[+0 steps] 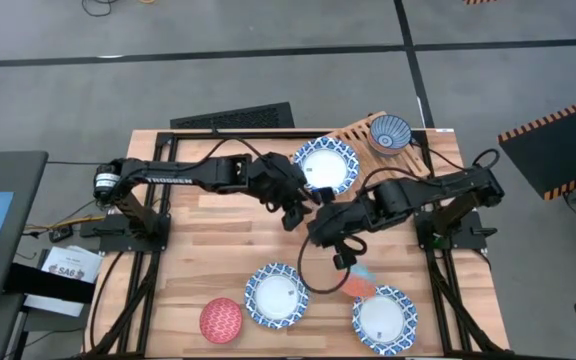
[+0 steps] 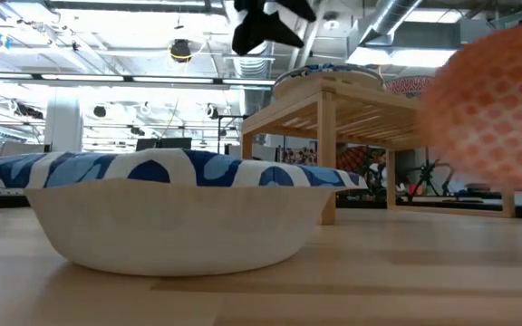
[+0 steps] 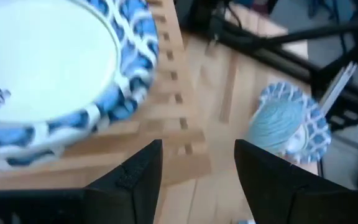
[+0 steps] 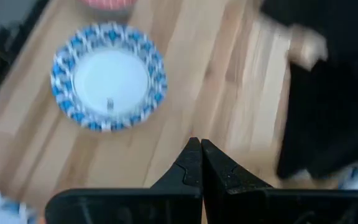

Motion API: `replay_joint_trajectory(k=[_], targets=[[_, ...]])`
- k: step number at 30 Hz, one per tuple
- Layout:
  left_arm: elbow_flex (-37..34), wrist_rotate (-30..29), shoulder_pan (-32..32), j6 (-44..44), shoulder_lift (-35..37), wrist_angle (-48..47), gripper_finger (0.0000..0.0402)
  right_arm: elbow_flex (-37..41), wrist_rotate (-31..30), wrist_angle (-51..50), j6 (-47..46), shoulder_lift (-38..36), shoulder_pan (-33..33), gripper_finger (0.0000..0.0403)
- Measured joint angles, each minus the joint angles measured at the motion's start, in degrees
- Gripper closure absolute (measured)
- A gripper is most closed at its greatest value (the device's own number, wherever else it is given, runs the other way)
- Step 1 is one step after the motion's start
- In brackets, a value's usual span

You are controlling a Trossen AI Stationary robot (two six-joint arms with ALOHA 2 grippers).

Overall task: Place and stack bowls onto a shelf
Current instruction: Stack the orange pattern bowl on top of the blue pattern bowl on the shelf

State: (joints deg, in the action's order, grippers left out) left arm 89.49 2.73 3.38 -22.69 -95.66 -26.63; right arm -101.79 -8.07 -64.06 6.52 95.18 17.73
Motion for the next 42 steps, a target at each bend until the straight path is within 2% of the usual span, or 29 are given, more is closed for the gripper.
replay_joint_trajectory(k=[6, 12, 14, 16, 19, 21, 23, 24, 27, 29, 32, 34, 37, 40, 42], targets=[[0.00, -1.59, -0.98, 4.02, -0.52, -6.62, 0.0219, 7.12, -0.23, -1.23, -5.82, -2.36, 0.94, 0.0389], [0.01, -5.13, -2.65, 8.51, -2.73, -6.11, 0.0219, 19.18, 0.17, 4.75, -15.88, -11.37, 2.78, 0.0389], [0.10, -5.65, -2.73, 9.36, -5.22, -4.82, 0.0219, 23.14, 1.93, 6.88, -20.95, -14.29, 3.56, 0.0389], [0.13, -7.39, -2.82, 8.01, -5.62, -4.79, 0.0219, 26.63, 7.36, 5.50, -28.43, -16.60, 5.09, 0.0389], [0.28, -10.40, -2.71, 8.65, 2.55, -3.98, 0.0219, 30.38, 12.04, 7.07, -34.12, -17.88, 8.38, 0.0389], [0.29, -11.66, -3.26, 9.17, 12.93, -4.09, 0.0219, 34.01, 12.89, 7.59, -37.34, -18.68, 11.13, 0.0389], [1.56, -12.87, -3.46, 9.31, 18.42, -1.98, 0.0219, 37.75, 12.74, 8.38, -40.86, -18.62, 14.32, 0.0389], [1.30, -14.01, -3.61, 9.63, 19.09, 0.06, 0.0219, 38.79, 12.54, 11.26, -42.49, -18.58, 15.70, 0.0386], [-2.55, -17.42, -3.77, 10.63, 19.78, -3.73, 0.0219, 41.57, 11.65, 15.37, -47.31, -19.39, 18.46, 0.0363], [-4.63, -17.73, -4.20, 10.66, 20.81, 2.41, 0.0219, 42.78, 8.56, 14.26, -49.54, -19.22, 19.63, 0.0348], [-8.79, -20.70, -4.30, 8.05, 30.27, 3.77, 0.0219, 43.37, 5.56, 16.16, -51.78, -19.24, 19.86, 0.0340], [-11.51, -21.54, -4.24, 6.47, 32.07, 7.37, 0.0219, 44.38, 5.51, 16.11, -52.34, -19.64, 20.01, 0.0339], [-16.22, -21.45, -4.64, 5.53, 33.38, 5.23, 0.0221, 44.82, 4.80, 18.37, -52.32, -20.10, 19.62, 0.0338], [-18.87, -22.06, -4.75, 5.30, 36.68, 11.10, 0.0239, 45.13, 3.85, 17.24, -52.33, -20.17, 19.14, 0.0338], [-21.53, -23.67, -4.87, 4.89, 39.31, 12.06, 0.0266, 45.10, 3.82, 18.03, -52.27, -20.33, 18.82, 0.0337]])
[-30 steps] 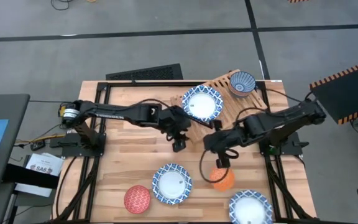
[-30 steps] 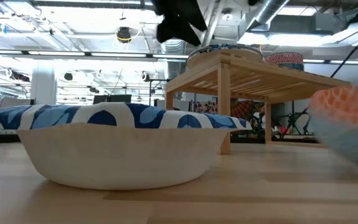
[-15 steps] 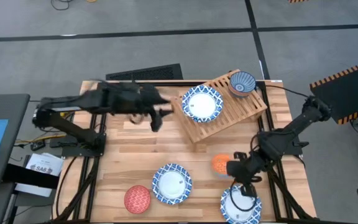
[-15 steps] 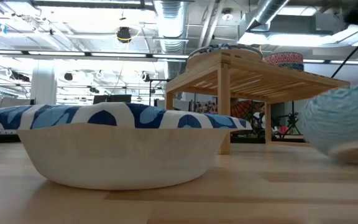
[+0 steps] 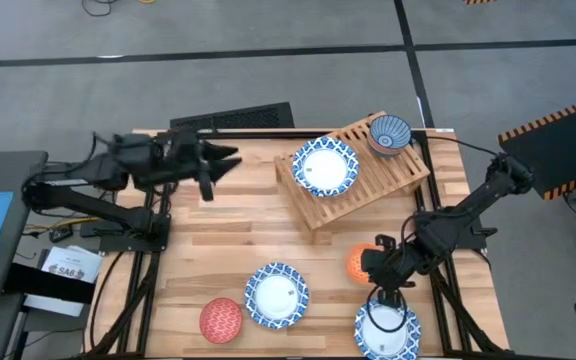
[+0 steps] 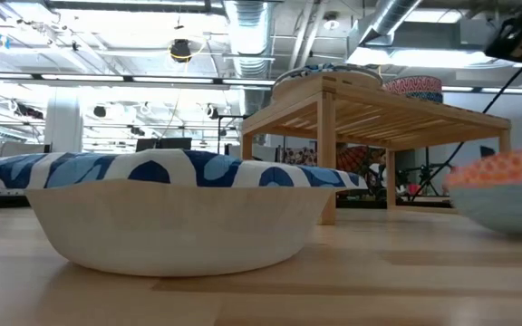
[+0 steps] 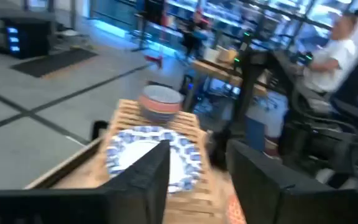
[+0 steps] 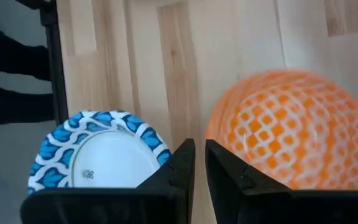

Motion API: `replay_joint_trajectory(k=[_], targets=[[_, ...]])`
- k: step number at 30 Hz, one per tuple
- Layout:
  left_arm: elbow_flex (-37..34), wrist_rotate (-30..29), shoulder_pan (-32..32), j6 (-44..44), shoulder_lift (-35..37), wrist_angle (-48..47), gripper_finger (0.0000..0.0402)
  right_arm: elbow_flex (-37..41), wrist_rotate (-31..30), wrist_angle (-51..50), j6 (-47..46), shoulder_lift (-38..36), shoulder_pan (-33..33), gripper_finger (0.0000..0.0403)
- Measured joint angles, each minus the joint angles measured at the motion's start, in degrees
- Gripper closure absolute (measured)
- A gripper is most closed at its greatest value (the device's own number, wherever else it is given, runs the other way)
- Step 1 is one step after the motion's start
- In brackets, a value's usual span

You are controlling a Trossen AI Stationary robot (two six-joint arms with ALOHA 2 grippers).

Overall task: Place and stack bowls onto a shelf
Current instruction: Stack the orange pattern bowl on top of the blue pattern bowl on the shelf

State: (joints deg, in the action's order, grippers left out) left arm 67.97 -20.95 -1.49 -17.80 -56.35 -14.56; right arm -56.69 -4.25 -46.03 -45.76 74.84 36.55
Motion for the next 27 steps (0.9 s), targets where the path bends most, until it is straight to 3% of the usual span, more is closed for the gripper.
replay_joint_trajectory(k=[4, 6, 14, 18, 24, 27], targets=[[-6.94, 0.14, -0.60, -0.19, 0.97, 3.70, 0.0357, -0.04, 0.00, 0.36, -0.31, -0.40, -0.62, 0.0336], [-9.67, 0.23, -0.85, -1.10, 2.90, 10.37, 0.0389, -0.04, -0.02, -0.33, -1.36, -1.04, -0.67, 0.0336], [-21.08, -0.56, -2.37, -2.90, 5.44, 24.97, 0.0401, 0.22, -2.84, -8.55, -13.93, -5.24, -1.31, 0.0318], [-23.58, -0.89, -2.37, -3.80, 5.82, 28.82, 0.0401, 4.11, -3.59, -13.06, -24.57, -9.71, -0.60, 0.0271], [-24.02, -0.32, -2.39, -3.91, 5.87, 28.93, 0.0401, 13.74, -3.55, -9.01, -42.44, -18.98, 2.09, 0.0183], [-24.16, -0.22, -2.39, -3.87, 5.61, 28.12, 0.0401, 16.93, -3.61, -9.02, -48.81, -21.47, 3.00, 0.0160]])
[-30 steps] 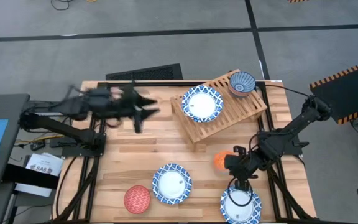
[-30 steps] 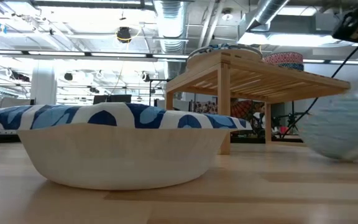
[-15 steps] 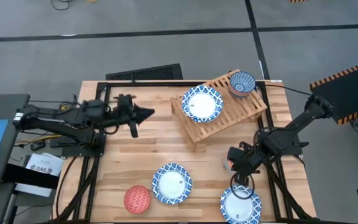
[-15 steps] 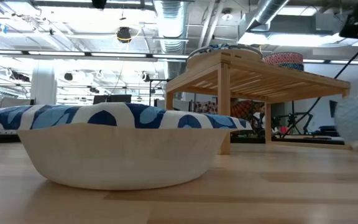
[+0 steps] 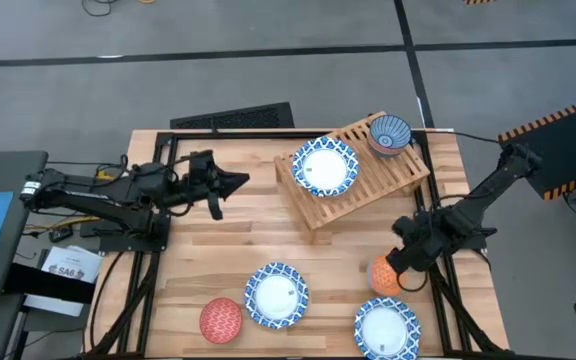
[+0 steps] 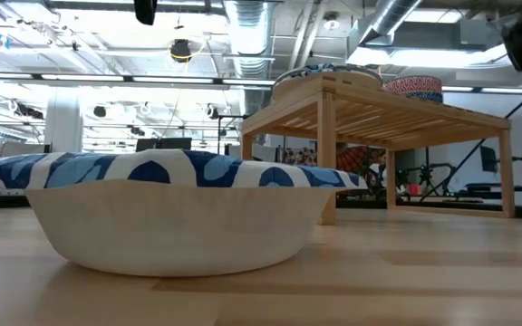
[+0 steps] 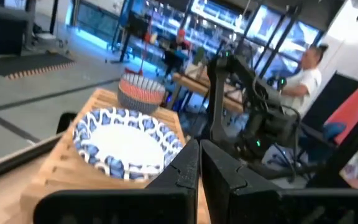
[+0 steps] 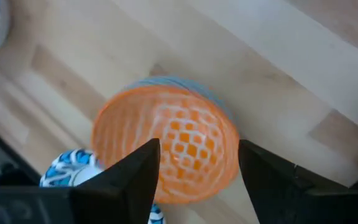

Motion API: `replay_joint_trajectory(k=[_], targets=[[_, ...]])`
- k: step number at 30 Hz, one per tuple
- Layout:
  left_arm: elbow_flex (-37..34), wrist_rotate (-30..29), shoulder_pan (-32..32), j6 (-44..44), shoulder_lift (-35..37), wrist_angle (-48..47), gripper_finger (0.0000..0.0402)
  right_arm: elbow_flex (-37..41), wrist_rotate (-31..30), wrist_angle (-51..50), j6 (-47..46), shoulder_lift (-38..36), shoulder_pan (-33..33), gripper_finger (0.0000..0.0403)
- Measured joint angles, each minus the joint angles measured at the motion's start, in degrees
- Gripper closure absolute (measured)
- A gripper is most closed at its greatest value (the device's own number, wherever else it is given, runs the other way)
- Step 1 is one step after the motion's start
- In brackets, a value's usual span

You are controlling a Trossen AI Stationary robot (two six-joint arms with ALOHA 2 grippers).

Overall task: Place and stack bowls onto a shelf
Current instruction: Stack the orange pattern bowl on top of the blue pattern bowl on the shelf

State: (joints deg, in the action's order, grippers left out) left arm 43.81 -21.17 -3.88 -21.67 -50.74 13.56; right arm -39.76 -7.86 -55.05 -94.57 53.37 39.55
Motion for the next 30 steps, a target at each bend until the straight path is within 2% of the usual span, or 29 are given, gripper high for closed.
replay_joint_trajectory(k=[5, 17, 26, 30], targets=[[0.03, 0.09, 0.00, 1.04, 0.10, -0.12, 0.0401, 2.54, 0.00, 0.40, -6.19, -0.22, 0.61, 0.0155], [0.03, -0.07, 0.00, 2.33, 0.07, -1.17, 0.0401, 4.03, 1.96, 8.30, -2.72, 7.11, 0.59, 0.0155], [0.05, -0.17, 0.00, 3.01, 0.07, -1.20, 0.0401, 4.03, 3.59, 10.59, -2.43, 13.59, 0.49, 0.0155], [0.05, -0.19, 0.00, 3.01, 0.07, -1.14, 0.0401, 4.05, 3.63, 11.25, -3.00, 16.58, 0.42, 0.0173]])
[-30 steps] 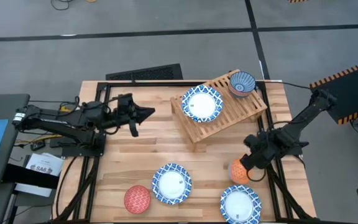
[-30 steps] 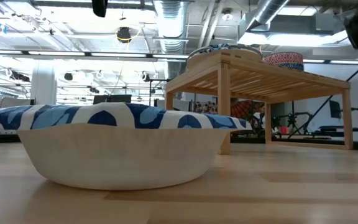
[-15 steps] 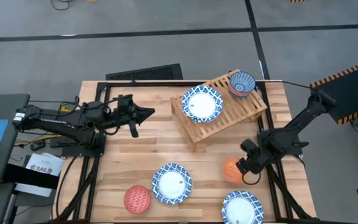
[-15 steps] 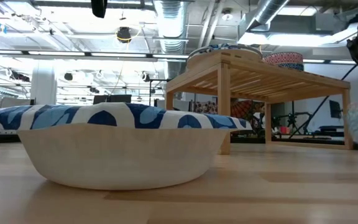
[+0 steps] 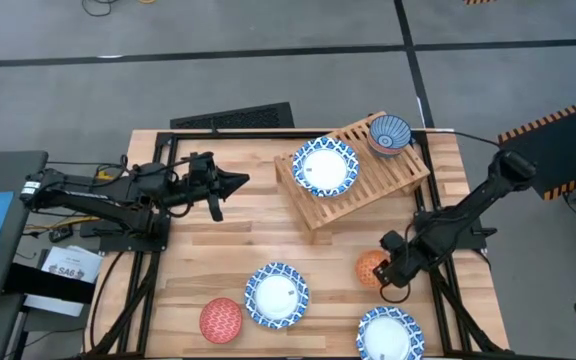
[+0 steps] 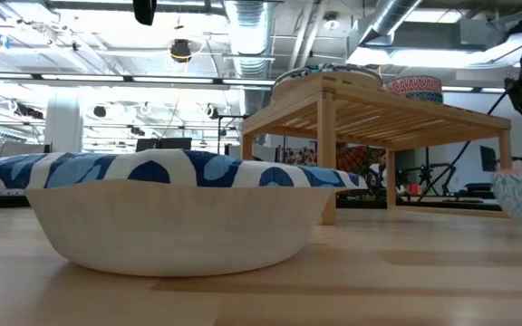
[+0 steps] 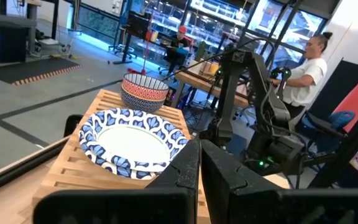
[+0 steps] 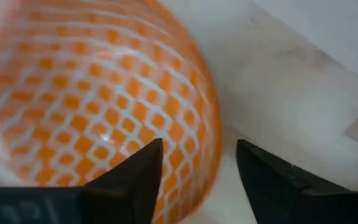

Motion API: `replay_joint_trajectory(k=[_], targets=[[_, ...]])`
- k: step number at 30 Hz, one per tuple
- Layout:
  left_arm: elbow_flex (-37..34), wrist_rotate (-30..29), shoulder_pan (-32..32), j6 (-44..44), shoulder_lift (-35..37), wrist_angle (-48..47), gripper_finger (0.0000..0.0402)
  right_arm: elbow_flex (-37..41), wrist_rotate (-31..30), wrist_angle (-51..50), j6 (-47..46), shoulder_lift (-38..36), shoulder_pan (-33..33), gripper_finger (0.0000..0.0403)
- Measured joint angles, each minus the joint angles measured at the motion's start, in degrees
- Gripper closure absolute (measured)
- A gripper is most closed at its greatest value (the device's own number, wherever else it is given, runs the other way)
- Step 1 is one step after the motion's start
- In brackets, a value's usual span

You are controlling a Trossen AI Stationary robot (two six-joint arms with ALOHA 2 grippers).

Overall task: Place and stack bowls onto a shelf
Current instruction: Stack the orange pattern bowl on top of the blue pattern bowl on the shelf

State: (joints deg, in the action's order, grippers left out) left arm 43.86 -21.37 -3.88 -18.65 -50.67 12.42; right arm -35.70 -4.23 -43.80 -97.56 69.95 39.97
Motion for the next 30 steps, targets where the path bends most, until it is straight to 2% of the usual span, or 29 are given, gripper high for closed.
replay_joint_trajectory(k=[3, 7, 8, 14, 16, 19, 21, 23, 25, 30], targets=[[0.02, -0.02, 0.00, -0.05, -0.01, 0.64, 0.0401, 0.00, 0.00, -0.13, -1.84, 1.69, 0.00, 0.0227], [0.06, -0.06, 0.00, -0.24, 0.74, 2.14, 0.0401, 0.01, -0.27, 0.61, -2.70, 1.54, -0.26, 0.0357], [0.20, -0.08, 0.00, -0.25, 1.12, 2.16, 0.0401, -0.01, -0.01, 1.06, -2.46, 0.76, -0.53, 0.0366], [0.44, -0.09, 0.00, 1.07, 3.93, 2.13, 0.0401, -2.55, 0.01, 0.32, 3.54, -8.27, -3.63, 0.0364], [0.44, -0.10, 0.00, 1.62, 4.86, 2.13, 0.0401, -4.82, 3.66, 0.59, 7.64, -11.93, -4.99, 0.0364], [0.44, -0.09, 0.00, 2.40, 5.83, 2.06, 0.0401, -9.67, 12.99, 0.37, 12.22, -16.43, -7.39, 0.0364], [0.46, -0.11, 0.00, 2.58, 5.99, 2.20, 0.0401, -14.33, 15.10, 0.15, 12.48, -18.44, -9.70, 0.0364], [0.46, -0.17, 0.00, 2.56, 6.12, 1.86, 0.0401, -20.18, 13.12, 0.55, 13.72, -19.46, -12.87, 0.0364], [0.47, -0.21, 0.00, 2.54, 5.99, 2.14, 0.0401, -26.58, 8.52, -0.70, 16.37, -19.32, -16.82, 0.0364], [0.46, -0.35, 0.00, 2.58, 5.26, 1.83, 0.0401, -40.99, -3.66, -10.49, 25.74, -15.55, -28.94, 0.0364]])
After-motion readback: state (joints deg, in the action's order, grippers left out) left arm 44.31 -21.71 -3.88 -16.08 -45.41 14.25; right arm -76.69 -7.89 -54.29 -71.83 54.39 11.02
